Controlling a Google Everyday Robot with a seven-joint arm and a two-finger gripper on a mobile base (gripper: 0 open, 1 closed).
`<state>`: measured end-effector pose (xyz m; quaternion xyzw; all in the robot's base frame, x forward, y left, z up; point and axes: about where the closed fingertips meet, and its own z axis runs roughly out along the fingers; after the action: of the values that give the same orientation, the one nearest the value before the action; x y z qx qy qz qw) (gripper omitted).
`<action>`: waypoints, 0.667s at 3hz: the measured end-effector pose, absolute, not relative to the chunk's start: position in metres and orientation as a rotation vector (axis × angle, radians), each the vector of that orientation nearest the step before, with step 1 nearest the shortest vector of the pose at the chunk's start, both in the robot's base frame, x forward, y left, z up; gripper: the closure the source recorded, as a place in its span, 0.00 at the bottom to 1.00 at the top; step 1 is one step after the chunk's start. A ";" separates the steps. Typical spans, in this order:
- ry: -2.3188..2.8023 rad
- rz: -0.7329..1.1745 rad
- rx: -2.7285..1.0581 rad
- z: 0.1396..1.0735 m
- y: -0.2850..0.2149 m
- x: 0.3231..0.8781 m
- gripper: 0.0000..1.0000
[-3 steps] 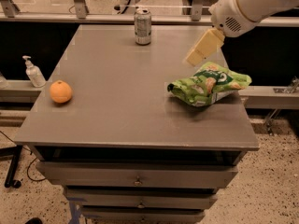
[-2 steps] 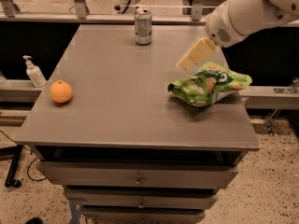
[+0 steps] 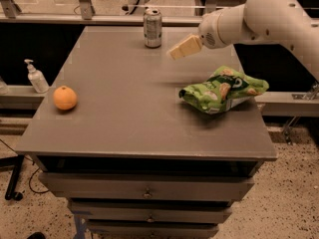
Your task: Move 7up can near orange
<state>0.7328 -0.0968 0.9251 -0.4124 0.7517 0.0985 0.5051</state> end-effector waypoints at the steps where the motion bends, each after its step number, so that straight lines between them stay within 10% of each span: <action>1: 1.764 0.317 -0.942 0.921 -0.072 0.774 0.00; 2: 1.721 0.398 -0.903 0.920 -0.045 0.808 0.00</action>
Offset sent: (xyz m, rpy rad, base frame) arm 0.1197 0.0810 -0.0001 0.2828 -0.0415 0.0560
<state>0.8083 -0.0445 0.9204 -0.3810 0.7262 0.1678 0.5471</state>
